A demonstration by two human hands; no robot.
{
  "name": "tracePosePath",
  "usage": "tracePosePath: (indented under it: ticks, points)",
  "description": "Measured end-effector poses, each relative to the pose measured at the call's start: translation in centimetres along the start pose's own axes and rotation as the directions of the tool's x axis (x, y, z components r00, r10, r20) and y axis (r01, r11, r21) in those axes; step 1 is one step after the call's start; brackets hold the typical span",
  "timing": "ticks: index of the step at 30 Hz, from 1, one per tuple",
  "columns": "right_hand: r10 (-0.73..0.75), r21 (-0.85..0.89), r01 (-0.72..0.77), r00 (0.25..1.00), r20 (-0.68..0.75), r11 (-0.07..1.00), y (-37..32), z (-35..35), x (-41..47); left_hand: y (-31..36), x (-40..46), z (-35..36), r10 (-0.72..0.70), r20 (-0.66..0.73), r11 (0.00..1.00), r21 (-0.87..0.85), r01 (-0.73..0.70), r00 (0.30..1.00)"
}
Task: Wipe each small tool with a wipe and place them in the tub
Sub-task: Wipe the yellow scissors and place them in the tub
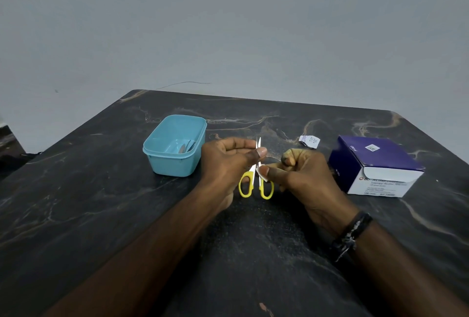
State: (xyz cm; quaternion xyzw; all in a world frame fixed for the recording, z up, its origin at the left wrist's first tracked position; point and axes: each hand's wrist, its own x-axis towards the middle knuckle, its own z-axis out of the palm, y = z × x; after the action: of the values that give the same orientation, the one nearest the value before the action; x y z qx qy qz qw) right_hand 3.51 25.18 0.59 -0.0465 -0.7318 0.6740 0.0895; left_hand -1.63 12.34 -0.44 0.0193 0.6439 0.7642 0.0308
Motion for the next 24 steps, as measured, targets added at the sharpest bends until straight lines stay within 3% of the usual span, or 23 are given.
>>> tracePosePath:
  ticks: [9, 15, 24]
  points:
    - [-0.04, -0.003, 0.04, 0.997, -0.066, 0.999, 0.5, 0.0, 0.1, -0.7, 0.0, 0.4, 0.021, -0.008, 1.0, -0.017, -0.021, 1.0]
    - [-0.07, -0.06, 0.065, 0.994, -0.084, 0.996, 1.3, 0.3, 0.1, -0.9, -0.7, 1.5, -0.078, -0.012, 0.985, -0.153, 0.075, 0.997]
    - [-0.122, -0.02, 0.12, 0.981, -0.148, 0.993, 1.1, 0.4, 0.2, -0.8, -0.7, 1.9, -0.119, 0.061, 0.976, -0.176, 0.128, 0.991]
